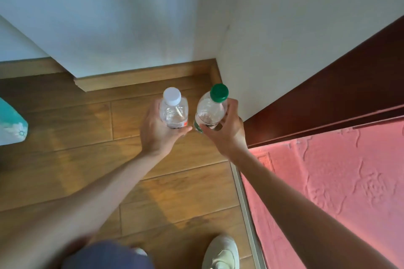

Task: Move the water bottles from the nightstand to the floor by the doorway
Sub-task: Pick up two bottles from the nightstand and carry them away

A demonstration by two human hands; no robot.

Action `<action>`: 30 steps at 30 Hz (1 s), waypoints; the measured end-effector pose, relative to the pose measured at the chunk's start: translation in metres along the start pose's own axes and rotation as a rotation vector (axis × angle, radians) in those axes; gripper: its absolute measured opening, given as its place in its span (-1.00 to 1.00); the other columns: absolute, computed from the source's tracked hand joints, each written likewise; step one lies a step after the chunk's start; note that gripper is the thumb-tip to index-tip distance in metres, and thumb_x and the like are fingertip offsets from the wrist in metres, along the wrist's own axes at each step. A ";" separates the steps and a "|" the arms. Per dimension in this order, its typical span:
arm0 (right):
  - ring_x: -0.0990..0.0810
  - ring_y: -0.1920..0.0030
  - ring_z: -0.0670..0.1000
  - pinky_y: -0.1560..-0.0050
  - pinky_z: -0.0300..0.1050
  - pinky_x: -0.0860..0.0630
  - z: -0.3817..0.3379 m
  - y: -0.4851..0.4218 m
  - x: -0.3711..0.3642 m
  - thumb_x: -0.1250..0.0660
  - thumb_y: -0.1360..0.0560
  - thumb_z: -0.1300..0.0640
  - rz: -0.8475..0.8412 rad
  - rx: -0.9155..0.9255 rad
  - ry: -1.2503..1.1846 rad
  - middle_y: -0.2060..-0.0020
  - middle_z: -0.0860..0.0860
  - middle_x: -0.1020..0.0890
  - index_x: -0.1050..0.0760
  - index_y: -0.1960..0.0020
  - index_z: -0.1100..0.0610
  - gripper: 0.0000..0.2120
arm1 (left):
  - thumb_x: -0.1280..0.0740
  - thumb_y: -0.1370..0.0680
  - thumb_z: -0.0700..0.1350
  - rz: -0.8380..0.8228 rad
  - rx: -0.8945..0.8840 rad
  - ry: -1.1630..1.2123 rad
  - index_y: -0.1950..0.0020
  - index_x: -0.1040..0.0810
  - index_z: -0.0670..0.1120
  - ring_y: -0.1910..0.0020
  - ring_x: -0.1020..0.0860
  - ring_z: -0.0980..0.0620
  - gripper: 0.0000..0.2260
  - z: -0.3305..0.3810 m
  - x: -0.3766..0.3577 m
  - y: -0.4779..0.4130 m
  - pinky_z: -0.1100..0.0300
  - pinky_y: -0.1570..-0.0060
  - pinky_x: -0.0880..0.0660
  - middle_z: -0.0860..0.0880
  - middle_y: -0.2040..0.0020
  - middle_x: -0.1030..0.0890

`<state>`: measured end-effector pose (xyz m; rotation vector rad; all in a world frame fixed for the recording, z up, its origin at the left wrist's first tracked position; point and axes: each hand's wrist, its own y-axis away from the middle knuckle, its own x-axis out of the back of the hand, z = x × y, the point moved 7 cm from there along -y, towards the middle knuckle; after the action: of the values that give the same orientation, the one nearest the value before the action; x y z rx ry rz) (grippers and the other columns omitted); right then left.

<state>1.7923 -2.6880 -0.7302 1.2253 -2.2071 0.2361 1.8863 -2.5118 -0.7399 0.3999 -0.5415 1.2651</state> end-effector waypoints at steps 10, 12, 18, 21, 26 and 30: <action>-0.56 -0.04 -0.03 -0.04 0.06 -0.59 0.059 -0.020 -0.035 -0.56 -0.28 0.08 0.040 -0.052 -0.022 -0.05 -0.07 -0.51 -0.20 -0.15 -0.12 -0.36 | -0.68 -0.10 0.04 -0.064 -0.106 -0.044 -0.14 -0.40 -0.10 0.05 -0.51 0.00 -0.26 -0.043 -0.050 -0.017 0.15 0.25 -0.42 0.15 0.00 -0.46; -0.55 -0.04 -0.05 -0.05 0.03 -0.59 0.067 -0.022 -0.040 -0.56 -0.29 0.11 0.050 -0.063 -0.035 -0.04 -0.11 -0.49 -0.19 -0.15 -0.13 -0.35 | -0.68 -0.11 0.04 -0.061 -0.096 -0.031 -0.14 -0.40 -0.11 0.05 -0.50 0.01 -0.26 -0.051 -0.058 -0.019 0.13 0.23 -0.45 0.14 0.00 -0.47; -0.52 0.02 -0.11 -0.02 -0.09 -0.57 0.082 -0.026 -0.048 -0.56 -0.33 0.16 0.078 -0.079 -0.074 0.06 -0.28 -0.44 -0.22 -0.20 -0.01 -0.37 | -0.66 -0.14 0.04 -0.031 -0.097 0.016 -0.13 -0.38 -0.09 0.08 -0.48 0.08 -0.29 -0.057 -0.078 -0.018 0.20 0.30 -0.37 0.13 0.01 -0.49; -0.52 0.04 -0.18 0.01 -0.20 -0.54 0.088 -0.030 -0.051 -0.56 -0.34 0.15 0.071 -0.085 -0.107 0.04 -0.27 -0.45 -0.22 -0.19 -0.05 -0.38 | -0.66 -0.14 0.05 -0.007 -0.099 0.021 -0.11 -0.34 -0.01 0.08 -0.47 0.08 -0.30 -0.058 -0.084 -0.019 0.17 0.28 -0.40 0.15 0.02 -0.47; -0.51 0.01 -0.17 0.11 -0.39 -0.48 0.096 -0.042 -0.054 -0.57 -0.33 0.14 0.077 -0.082 -0.122 0.01 -0.11 -0.48 -0.19 -0.16 -0.09 -0.36 | -0.67 -0.13 0.00 0.033 -0.076 0.049 -0.12 -0.32 0.04 0.05 -0.49 0.06 -0.29 -0.060 -0.094 -0.023 0.05 0.19 -0.54 0.17 0.01 -0.47; -0.49 0.00 -0.18 0.09 -0.43 -0.43 0.100 -0.046 -0.059 -0.58 -0.31 0.18 0.060 -0.092 -0.128 -0.01 -0.14 -0.46 -0.17 -0.17 -0.12 -0.31 | -0.67 -0.13 0.01 0.071 -0.080 0.050 -0.15 -0.32 0.02 0.01 -0.52 0.04 -0.27 -0.064 -0.098 -0.023 0.02 0.15 -0.57 0.15 -0.02 -0.47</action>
<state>1.8119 -2.7144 -0.8507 1.1542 -2.3392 0.0813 1.8994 -2.5583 -0.8488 0.2839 -0.5658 1.3136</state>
